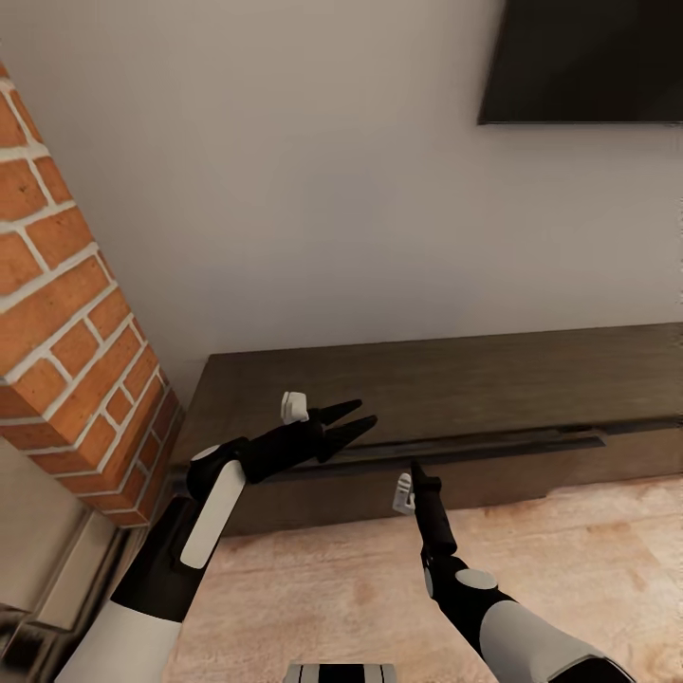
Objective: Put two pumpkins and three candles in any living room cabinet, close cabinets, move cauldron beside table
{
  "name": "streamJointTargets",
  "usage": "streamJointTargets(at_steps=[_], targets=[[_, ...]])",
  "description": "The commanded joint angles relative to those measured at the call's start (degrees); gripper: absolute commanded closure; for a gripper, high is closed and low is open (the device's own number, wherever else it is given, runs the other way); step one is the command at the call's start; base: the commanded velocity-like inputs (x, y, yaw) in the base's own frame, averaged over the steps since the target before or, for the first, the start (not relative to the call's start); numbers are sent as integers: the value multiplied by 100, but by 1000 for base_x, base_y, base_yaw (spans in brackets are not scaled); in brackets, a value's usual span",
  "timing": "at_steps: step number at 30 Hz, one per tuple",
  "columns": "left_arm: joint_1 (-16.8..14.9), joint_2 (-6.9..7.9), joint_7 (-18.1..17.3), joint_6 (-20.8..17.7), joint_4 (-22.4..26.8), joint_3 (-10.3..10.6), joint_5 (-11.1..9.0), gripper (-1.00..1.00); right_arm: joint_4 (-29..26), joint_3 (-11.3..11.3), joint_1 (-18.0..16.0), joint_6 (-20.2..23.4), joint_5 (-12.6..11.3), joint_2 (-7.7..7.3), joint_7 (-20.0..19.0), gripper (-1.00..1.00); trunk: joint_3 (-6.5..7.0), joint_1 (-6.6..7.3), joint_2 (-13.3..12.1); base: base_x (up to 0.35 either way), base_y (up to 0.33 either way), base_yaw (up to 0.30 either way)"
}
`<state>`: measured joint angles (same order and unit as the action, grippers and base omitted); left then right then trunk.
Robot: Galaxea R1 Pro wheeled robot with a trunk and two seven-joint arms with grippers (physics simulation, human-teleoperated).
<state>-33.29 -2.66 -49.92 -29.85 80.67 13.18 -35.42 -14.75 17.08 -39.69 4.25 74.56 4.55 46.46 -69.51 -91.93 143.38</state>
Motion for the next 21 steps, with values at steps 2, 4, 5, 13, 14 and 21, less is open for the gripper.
streamJointTargets(at_steps=[2, 4, 5, 13, 14, 21], targets=[[-1, 1, 0, 2, 1, 0, 0, -100, 7, 32, 5, -22, -3, 1, -60, 100, -1, -1, 0, -70, 0, 0], [-1, -4, 0, 0, -3, 0, 0, -100, 7, 32, 5, -26, -3, -2, -58, 100, -1, -1, 0, -207, 0, 0], [-2, -5, 0, -1, -3, 0, 0, -100, 7, 32, 5, -27, -3, -1, -58, 100, -1, -1, 0, -180, 0, 0], [1, 0, 0, 5, -3, 0, 0, -100, 0, 40, 5, -29, -3, 1, -50, 100, -1, -1, 0, -102, 0, 0], [2, 4, -1, 5, -5, 0, 0, -100, -1, 40, 5, -29, -3, 2, -49, 100, -1, -1, 0, -25, 0, 0], [0, 6, -1, 5, -3, 0, 0, -100, -1, 40, 5, -29, -3, 1, -49, 100, -1, -1, 0, -15, 0, 0]])
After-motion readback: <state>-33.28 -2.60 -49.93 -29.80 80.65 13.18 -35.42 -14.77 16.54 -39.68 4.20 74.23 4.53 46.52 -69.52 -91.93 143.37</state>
